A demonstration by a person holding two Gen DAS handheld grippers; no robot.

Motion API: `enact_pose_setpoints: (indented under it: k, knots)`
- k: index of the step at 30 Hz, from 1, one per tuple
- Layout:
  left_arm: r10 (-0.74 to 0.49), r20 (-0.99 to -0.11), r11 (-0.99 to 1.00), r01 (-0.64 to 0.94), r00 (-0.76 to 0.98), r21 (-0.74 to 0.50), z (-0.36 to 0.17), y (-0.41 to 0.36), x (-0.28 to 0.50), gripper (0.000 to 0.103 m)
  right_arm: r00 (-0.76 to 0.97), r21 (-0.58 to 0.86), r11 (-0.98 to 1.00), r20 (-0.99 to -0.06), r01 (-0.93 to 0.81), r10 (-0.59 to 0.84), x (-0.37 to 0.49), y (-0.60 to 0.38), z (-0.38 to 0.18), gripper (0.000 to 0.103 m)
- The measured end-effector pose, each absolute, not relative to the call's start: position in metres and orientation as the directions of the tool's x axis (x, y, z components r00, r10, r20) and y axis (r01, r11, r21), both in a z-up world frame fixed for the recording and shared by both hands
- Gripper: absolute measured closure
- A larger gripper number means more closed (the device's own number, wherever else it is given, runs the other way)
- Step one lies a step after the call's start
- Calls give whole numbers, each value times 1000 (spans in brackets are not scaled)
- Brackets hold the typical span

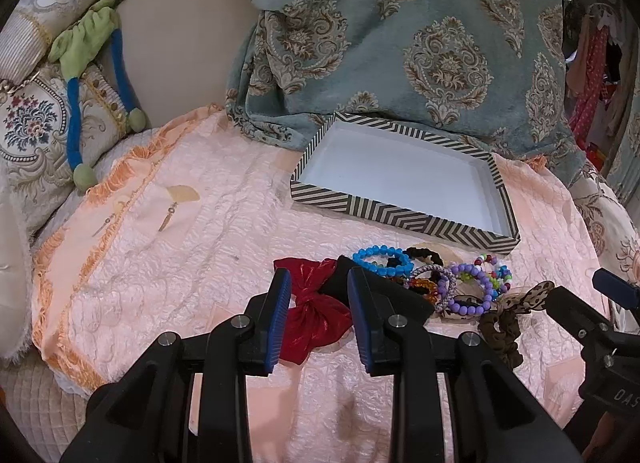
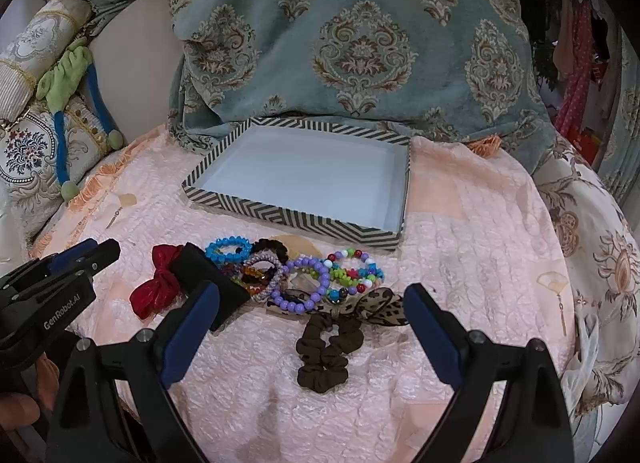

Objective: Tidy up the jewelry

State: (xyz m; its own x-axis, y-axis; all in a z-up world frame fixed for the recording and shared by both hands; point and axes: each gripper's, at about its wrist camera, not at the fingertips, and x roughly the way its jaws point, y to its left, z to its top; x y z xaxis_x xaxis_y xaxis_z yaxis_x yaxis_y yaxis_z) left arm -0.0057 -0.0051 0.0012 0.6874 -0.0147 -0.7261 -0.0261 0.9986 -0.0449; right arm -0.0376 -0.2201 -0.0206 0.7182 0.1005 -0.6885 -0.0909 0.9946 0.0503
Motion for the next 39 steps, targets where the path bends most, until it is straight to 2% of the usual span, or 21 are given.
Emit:
enact_pose_setpoints:
  k: [18,25,27,28,31,39]
  knots:
    - [6,-712,999,-27,702,-18,0,-6,-6,90,713,63,994,-692,-93,110,-38,-219,-20,7]
    - [71,-748,997,-28,660,69,3,-9,-7,90,714,65,993,-691,-95,114,-38,-218,-19,7]
    - [43,-745,999,-30,665,31,4,-8,-7,90,714,64,993,-691,-95,113,-38,-218,-19,7]
    - [-22,-735,998,-30,678,-57,2,-5,-8,90,715,64,993,-690,-95,113,-38,-218,-18,7]
    - [-50,-729,995,-33,683,-99,2,-2,-8,90,714,66,993,-690,-97,116,-38,-218,-18,7]
    - [-46,-730,995,-35,682,-95,6,-3,-8,90,720,65,993,-684,-101,118,-40,-217,-15,7]
